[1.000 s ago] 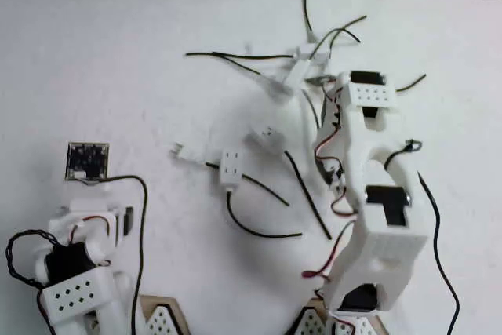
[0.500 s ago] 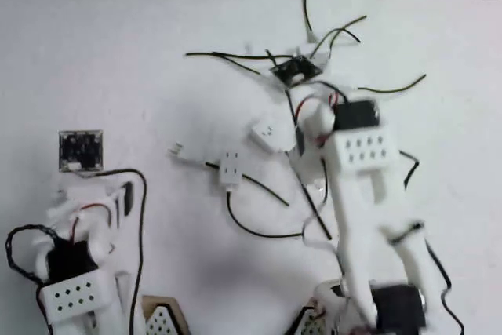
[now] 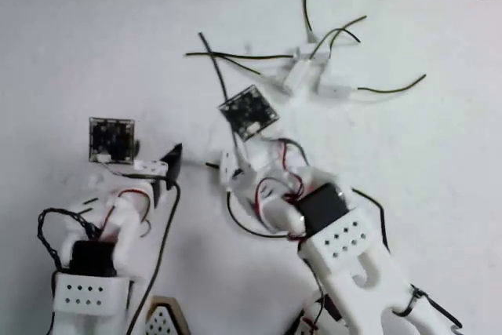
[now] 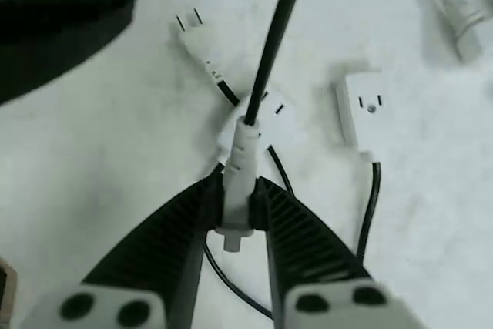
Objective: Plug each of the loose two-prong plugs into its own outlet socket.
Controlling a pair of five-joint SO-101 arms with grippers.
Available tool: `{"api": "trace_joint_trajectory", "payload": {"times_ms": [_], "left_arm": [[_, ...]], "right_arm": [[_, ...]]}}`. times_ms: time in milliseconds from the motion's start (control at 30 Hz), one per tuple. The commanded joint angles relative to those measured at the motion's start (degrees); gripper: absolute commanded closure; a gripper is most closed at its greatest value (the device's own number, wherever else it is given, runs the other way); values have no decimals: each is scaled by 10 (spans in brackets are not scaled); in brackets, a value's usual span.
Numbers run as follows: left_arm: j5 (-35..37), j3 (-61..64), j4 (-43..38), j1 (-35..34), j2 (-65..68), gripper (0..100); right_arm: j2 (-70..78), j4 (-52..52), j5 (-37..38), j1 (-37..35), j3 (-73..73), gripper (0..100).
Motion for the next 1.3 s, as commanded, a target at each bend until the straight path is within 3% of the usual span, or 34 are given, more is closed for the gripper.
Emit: {"api": "trace_joint_trajectory", "payload": {"times_ms": [0, 200, 367, 1267], "left_arm": [[7, -33, -18, 44, -5, 740], [7, -38, -33, 55, -7, 740], [4, -47, -28, 103, -7, 740], [-26, -62, -30, 159, -7, 740]], "right_arm": [[-29, -38, -25, -46, 7, 981], [-29, -44, -34, -98, 10, 981], [-29, -44, -34, -124, 10, 981], [-25, -93, -34, -99, 49, 981]]}}
